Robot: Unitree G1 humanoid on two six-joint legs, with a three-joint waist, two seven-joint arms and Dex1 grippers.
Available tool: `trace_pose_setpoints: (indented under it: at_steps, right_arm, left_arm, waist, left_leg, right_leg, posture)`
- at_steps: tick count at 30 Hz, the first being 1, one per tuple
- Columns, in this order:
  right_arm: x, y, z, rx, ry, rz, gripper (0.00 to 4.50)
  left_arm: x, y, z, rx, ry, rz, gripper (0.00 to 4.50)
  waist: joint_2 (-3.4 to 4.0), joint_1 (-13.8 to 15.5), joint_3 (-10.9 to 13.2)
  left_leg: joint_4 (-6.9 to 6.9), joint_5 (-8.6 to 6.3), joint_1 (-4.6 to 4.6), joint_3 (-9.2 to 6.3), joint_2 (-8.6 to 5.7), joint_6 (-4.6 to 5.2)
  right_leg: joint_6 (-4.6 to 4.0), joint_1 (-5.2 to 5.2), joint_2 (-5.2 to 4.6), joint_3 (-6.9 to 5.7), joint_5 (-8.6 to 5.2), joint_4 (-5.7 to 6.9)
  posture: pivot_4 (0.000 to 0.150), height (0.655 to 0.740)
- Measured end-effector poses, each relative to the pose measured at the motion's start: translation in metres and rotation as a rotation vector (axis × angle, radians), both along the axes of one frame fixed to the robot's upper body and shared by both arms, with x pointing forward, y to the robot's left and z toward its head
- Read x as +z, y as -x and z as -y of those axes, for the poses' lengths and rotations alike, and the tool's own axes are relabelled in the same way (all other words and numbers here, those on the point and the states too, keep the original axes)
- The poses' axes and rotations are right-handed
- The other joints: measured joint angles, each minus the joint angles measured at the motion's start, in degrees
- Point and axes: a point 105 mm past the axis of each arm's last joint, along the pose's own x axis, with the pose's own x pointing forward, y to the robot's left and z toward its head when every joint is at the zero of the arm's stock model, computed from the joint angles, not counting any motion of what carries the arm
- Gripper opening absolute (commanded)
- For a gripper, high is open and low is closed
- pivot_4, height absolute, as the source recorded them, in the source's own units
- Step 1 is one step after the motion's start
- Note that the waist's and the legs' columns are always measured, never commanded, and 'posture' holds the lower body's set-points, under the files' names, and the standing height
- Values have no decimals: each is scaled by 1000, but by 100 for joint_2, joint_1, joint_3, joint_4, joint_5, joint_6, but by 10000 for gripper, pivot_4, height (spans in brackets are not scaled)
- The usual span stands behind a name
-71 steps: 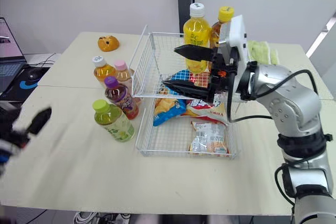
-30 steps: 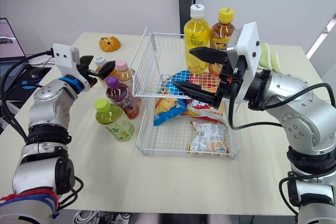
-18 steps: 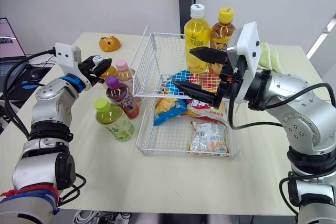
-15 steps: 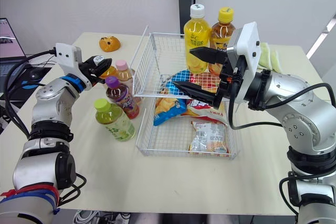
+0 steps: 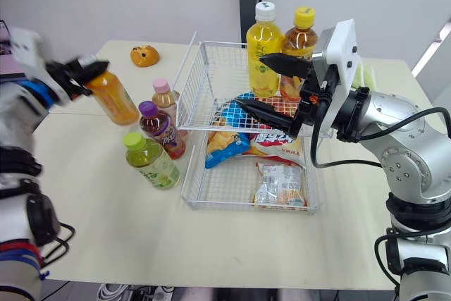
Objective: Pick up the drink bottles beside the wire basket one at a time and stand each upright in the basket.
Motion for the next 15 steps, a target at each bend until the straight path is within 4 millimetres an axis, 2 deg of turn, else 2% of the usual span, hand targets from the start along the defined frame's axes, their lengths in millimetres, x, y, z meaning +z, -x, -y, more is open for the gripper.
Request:
trace_pose_setpoints:
  at_steps: [2,4,9,12,13,15]
  right_arm:
    - [2,0,1,-6,-3,8,45000]
    - [3,-1,4,-20,4,24,45000]
    - [-1,-3,13,-66,23,22,45000]
    - [-1,-3,17,-93,31,36,45000]
    - [-1,-2,19,-105,29,39,45000]
    - [-2,-2,20,-118,27,39,45000]
  left_arm:
    - [39,13,9,-65,-36,74,13607]
    - [69,21,24,-138,-44,120,13607]
    - [122,29,80,-344,-30,194,13607]
    - [139,28,114,-441,-14,220,13607]
    - [141,26,127,-479,-7,218,13607]
    - [137,21,140,-516,6,199,13607]
  waist:
    - [0,46,0]
    - [0,94,0]
    - [-1,144,1]
    - [2,115,4]
    - [2,110,4]
    - [6,68,6]
  left_leg:
    - [1,0,-5,-5,-6,0]
    - [7,0,-11,-11,-9,1]
    - [30,-1,-27,-26,-8,3]
    - [31,-1,-26,-25,-5,3]
    - [31,-1,-25,-25,-4,2]
    - [32,0,-24,-23,-3,2]
  right_leg:
    - [1,2,-5,-8,-1,-4]
    - [7,4,-7,-14,-4,-5]
    - [9,2,-5,-24,-5,1]
    - [9,2,-4,-22,-5,4]
    - [9,2,-3,-22,-5,5]
    - [9,0,-3,-21,-5,9]
  posture:
    - [1500,7400]
    - [1500,7400]
    - [1500,7400]
    - [1500,7400]
    - [1500,7400]
    - [1500,7400]
